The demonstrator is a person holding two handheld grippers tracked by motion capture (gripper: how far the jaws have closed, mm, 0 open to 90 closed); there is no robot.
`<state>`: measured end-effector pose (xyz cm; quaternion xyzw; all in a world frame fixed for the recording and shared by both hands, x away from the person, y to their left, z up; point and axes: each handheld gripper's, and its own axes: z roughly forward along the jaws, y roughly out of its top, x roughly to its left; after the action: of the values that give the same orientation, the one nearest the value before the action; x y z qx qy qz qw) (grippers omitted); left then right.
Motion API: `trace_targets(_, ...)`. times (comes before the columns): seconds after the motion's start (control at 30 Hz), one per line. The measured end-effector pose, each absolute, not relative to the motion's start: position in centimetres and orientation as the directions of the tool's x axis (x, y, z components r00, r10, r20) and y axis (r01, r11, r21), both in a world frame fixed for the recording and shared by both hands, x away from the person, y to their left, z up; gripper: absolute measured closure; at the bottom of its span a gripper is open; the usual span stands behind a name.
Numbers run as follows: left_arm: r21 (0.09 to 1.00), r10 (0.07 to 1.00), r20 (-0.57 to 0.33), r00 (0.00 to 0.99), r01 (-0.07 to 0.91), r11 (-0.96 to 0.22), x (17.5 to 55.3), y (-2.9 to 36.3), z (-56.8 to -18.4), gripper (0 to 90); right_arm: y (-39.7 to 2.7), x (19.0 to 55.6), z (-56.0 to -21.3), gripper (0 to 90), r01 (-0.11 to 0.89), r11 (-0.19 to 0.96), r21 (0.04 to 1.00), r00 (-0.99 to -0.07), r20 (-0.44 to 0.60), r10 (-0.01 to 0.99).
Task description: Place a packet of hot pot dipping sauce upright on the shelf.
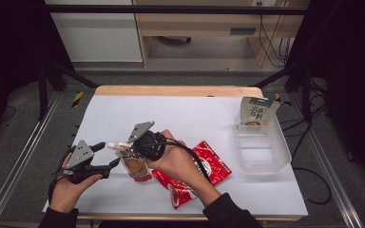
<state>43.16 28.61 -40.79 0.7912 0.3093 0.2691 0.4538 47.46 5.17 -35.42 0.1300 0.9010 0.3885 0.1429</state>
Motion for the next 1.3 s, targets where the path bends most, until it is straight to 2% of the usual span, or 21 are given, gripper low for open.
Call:
trace_targets(0.23, 0.887, 0.718, 0.146, 0.681, 0.231, -0.4, 43.1, 28.6, -40.6, 31.3, 5.3, 47.0, -35.4, 90.0, 0.101, 0.664, 0.741, -0.93, -0.166, 0.327)
trace_targets(0.47, 0.88, 0.69, 0.136, 0.711, 0.233, -0.414, 43.1, 28.4, -40.6, 32.7, 5.3, 46.7, -35.4, 90.0, 0.081, 0.66, 0.747, -0.938, -0.167, 0.304)
trace_targets(0.77, 0.888, 0.666, 0.128, 0.735, 0.214, -0.407, 42.8, 28.5, -39.9, 45.9, 5.3, 46.4, -35.4, 90.0, 0.073, 0.661, 0.747, -0.943, -0.164, 0.289)
trace_targets(0.97, 0.899, 0.66, 0.084, 0.747, 0.228, -0.373, 42.9, 28.6, -39.8, 51.8, 5.1, 46.3, -35.5, 90.0, 0.079, 0.662, 0.746, -0.947, -0.152, 0.284)
trace_targets(1.1, 0.906, 0.644, 0.059, 0.763, 0.23, -0.356, 42.8, 28.6, -39.6, 59.4, 4.6, 46.3, -35.5, 89.9, 0.091, 0.667, 0.74, -0.943, -0.151, 0.296)
trace_targets(1.3, 0.906, 0.599, 0.048, 0.799, 0.219, -0.364, 42.6, 28.0, -39.3, 61.7, 3.9, 46.3, -35.8, 89.9, 0.107, 0.676, 0.729, -0.938, -0.151, 0.312)
